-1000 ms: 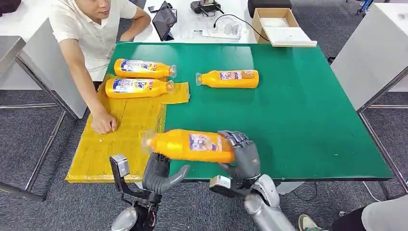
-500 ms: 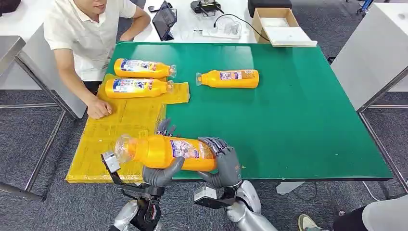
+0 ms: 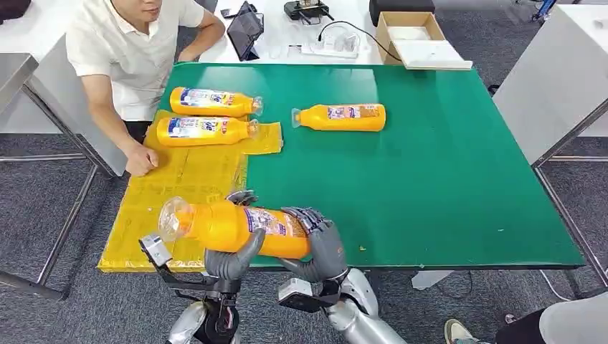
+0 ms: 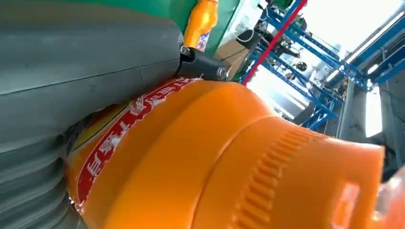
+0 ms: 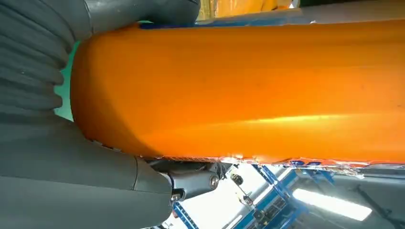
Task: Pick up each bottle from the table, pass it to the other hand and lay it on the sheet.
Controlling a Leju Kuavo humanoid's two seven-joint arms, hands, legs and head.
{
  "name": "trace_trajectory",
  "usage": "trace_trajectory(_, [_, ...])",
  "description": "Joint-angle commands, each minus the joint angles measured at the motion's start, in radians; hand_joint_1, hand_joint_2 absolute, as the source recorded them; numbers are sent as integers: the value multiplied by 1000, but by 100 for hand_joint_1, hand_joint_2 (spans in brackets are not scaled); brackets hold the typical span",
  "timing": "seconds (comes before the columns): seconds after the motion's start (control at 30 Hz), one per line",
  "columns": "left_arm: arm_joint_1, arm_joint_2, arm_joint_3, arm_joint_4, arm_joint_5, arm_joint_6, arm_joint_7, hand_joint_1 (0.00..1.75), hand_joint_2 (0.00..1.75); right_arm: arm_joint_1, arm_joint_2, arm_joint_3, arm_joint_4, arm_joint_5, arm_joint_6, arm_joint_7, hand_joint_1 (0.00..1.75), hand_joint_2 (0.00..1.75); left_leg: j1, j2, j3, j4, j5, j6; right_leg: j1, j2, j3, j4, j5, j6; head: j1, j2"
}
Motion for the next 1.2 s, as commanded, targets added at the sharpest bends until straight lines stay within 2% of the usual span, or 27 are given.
trace_trajectory(0.03, [-74,33,-3,40,16,-16,-10,175,175,1,-3,97,52,-15,54,-33,0,0,1,1,4,-1,-1,-3,2,-1,4,-1,-1,-3,0,0])
trace_trajectory(0.1, [-60,12,21,34,70,-38,-4,175,175,15,-11,120,5,8,-42,-33,0,0,1,0,2,-1,-1,-2,1,-1,2,-1,-1,-2,0,0])
trace_trajectory(0.17, [-43,-9,28,-14,107,-78,21,175,175,23,-28,169,-80,-40,-58,-33,0,0,2,2,5,-1,-2,-3,2,-1,5,0,-2,-4,0,0])
trace_trajectory(0.3, [-41,-13,27,-38,111,-85,30,175,175,23,-29,188,-104,-11,-77,-33,0,0,1,1,1,1,-1,-2,1,0,1,1,-1,-2,0,0])
trace_trajectory(0.37, [-50,-11,37,-19,115,-84,38,175,175,27,-38,203,-118,38,-86,-33,0,0,1,2,3,1,-2,-2,2,0,3,1,-2,-3,0,0])
trace_trajectory(0.43, [-59,-6,52,1,105,-59,48,175,175,34,-48,211,-135,121,-187,-33,0,0,1,1,3,0,-1,-2,2,-1,3,0,-1,-3,0,0])
trace_trajectory(0.47, [-59,3,64,16,70,25,79,175,175,71,-46,142,-184,257,-193,-33,0,0,1,1,1,0,0,-2,1,-1,1,0,-1,-2,0,0])
trace_trajectory(0.5, [-59,3,64,16,70,25,79,175,175,71,-46,142,-184,257,-193,-33,0,0,1,-1,2,-1,0,-2,1,-3,3,-1,-1,-2,0,0])
trace_trajectory(0.53, [-50,19,79,27,111,40,132,175,175,138,-63,106,-332,254,-193,-33,0,0,1,0,1,0,0,-1,1,-2,2,-1,-1,-2,0,0])
trace_trajectory(0.57, [-46,33,74,32,124,42,119,175,175,150,-69,106,-346,257,-193,-33,0,0,1,0,3,0,-1,-2,2,-2,3,0,-1,-2,0,0])
trace_trajectory(0.63, [-30,38,91,25,94,75,106,175,175,198,-56,24,-428,349,-193,-33,0,0,1,-1,3,-1,-1,-2,1,-3,3,0,-2,-3,0,0])
trace_trajectory(0.67, [-13,48,109,12,19,142,71,175,175,227,-57,-23,-471,380,-193,-33,0,0,1,-1,3,-1,-1,-2,1,-3,3,-1,-2,-2,1,0])
trace_trajectory(0.8, [-6,54,121,3,19,141,72,175,175,232,-70,-21,-481,372,-193,-33,0,0,1,2,4,-1,-2,-2,1,0,3,0,-2,-3,0,0])
trace_trajectory(0.9, [-6,54,121,3,19,141,72,175,175,232,-70,-21,-481,372,-193,-33,0,0,1,-1,0,0,0,-1,1,-1,0,0,-1,-2,0,0])
trace_trajectory(1.2, [-6,54,121,3,19,141,72,175,175,232,-70,-21,-481,372,-193,-33,0,0,1,1,3,-1,-1,-2,1,0,3,-1,-1,-3,0,0])
